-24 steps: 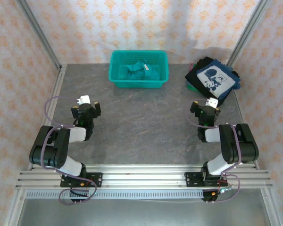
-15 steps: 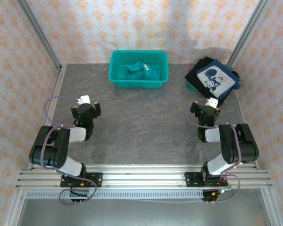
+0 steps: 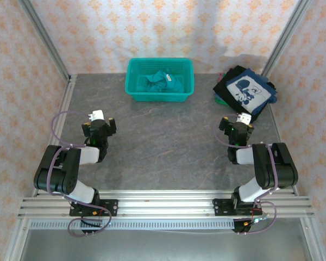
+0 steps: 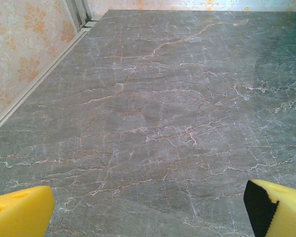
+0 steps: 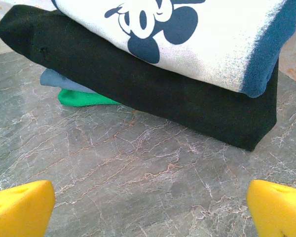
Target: Fold and stack the t-shirts
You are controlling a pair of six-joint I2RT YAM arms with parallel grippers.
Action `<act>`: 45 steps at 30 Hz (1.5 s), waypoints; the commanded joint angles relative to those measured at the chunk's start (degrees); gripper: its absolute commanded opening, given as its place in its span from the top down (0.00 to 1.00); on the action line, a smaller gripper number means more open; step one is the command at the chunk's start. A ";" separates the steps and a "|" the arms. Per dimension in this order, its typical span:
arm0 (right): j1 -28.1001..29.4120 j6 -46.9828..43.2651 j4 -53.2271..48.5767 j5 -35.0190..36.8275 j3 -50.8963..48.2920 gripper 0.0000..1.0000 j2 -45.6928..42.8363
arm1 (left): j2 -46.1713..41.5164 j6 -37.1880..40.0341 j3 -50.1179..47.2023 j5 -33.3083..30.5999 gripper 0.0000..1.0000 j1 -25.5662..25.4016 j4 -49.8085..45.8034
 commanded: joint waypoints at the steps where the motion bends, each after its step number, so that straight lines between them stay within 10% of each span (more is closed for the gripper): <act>1: 0.04 -0.62 -0.33 0.61 1.33 0.01 0.31 | -1.11 -0.66 -0.39 -1.73 0.00 -0.38 1.86; 8: 0.04 -1.25 -1.70 -0.91 1.79 0.01 -1.33 | -2.75 0.04 2.00 -1.23 0.00 -0.53 -2.39; 17: 3.75 8.95 -60.22 -7.68 26.45 0.01 -22.75 | -16.24 -10.25 28.94 3.37 0.00 -0.91 -47.40; 28: 9.34 13.04 -84.64 -25.52 53.16 0.01 -12.94 | 20.31 -19.21 81.15 17.29 0.00 -1.39 -82.49; 45: 22.69 19.62 -83.91 -27.24 69.70 0.01 1.93 | 53.04 -22.28 112.86 16.31 0.17 -2.40 -92.04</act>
